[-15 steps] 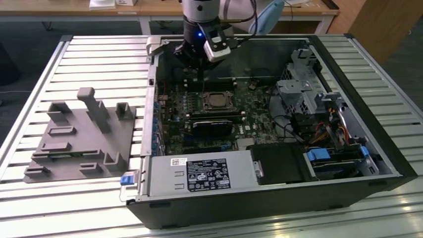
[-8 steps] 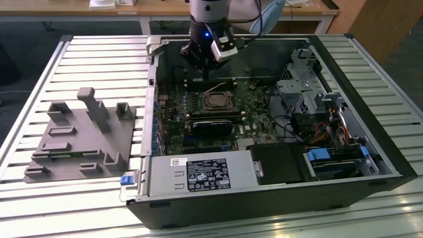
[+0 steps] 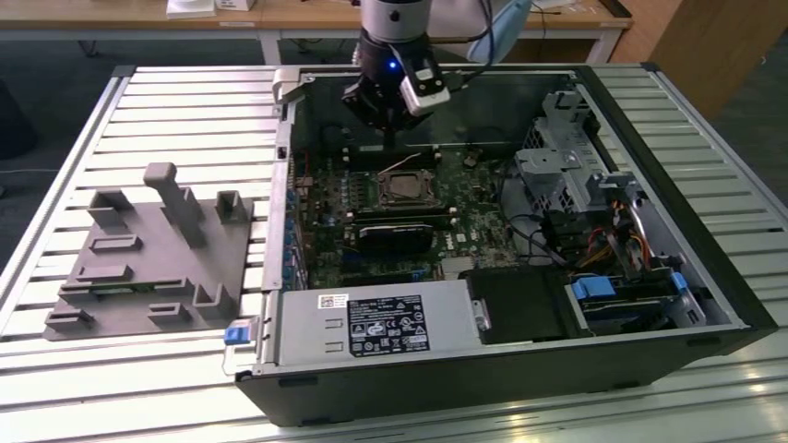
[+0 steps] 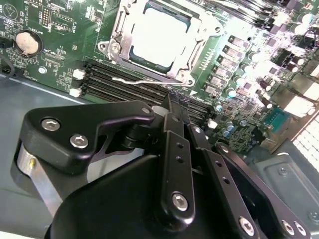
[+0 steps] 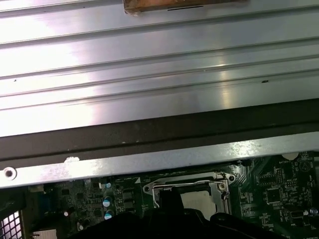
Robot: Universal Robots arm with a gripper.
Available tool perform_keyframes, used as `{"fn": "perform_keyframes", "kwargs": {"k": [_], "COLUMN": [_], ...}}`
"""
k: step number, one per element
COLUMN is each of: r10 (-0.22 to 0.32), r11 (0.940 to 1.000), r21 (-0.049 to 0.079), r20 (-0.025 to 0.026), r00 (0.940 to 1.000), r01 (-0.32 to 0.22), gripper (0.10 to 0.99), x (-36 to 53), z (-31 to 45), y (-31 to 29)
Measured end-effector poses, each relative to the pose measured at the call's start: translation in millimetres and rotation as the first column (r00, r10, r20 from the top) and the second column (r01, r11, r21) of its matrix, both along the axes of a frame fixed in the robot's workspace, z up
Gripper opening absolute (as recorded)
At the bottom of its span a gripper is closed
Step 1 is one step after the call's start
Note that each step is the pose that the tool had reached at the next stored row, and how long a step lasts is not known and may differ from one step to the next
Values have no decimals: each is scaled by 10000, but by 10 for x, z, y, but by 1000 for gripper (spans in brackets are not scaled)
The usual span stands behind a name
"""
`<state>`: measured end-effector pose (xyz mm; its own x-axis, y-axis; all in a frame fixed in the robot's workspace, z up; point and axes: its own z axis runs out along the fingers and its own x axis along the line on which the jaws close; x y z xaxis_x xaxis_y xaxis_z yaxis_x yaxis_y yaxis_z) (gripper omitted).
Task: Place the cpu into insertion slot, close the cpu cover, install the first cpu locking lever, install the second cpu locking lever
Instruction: 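Install the first cpu locking lever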
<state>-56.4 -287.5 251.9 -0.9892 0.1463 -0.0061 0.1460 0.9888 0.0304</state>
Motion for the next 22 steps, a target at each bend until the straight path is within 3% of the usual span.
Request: {"fn": "perform_keyframes", "kwargs": {"k": [3, 4, 10, 22], "r10": [7, 9, 400, 485], "r11": [9997, 9996, 9988, 9984], "r21": [264, 290, 292, 291], "r20": [0, 2, 1, 1], "r00": [10000, 10000, 9992, 9988], "r01": [-7, -9, -399, -484], "gripper": [106, 106, 106, 106], "x": [9, 11, 43, 74], "z": [-5, -9, -48, -96], "y": [0, 0, -1, -1]}}
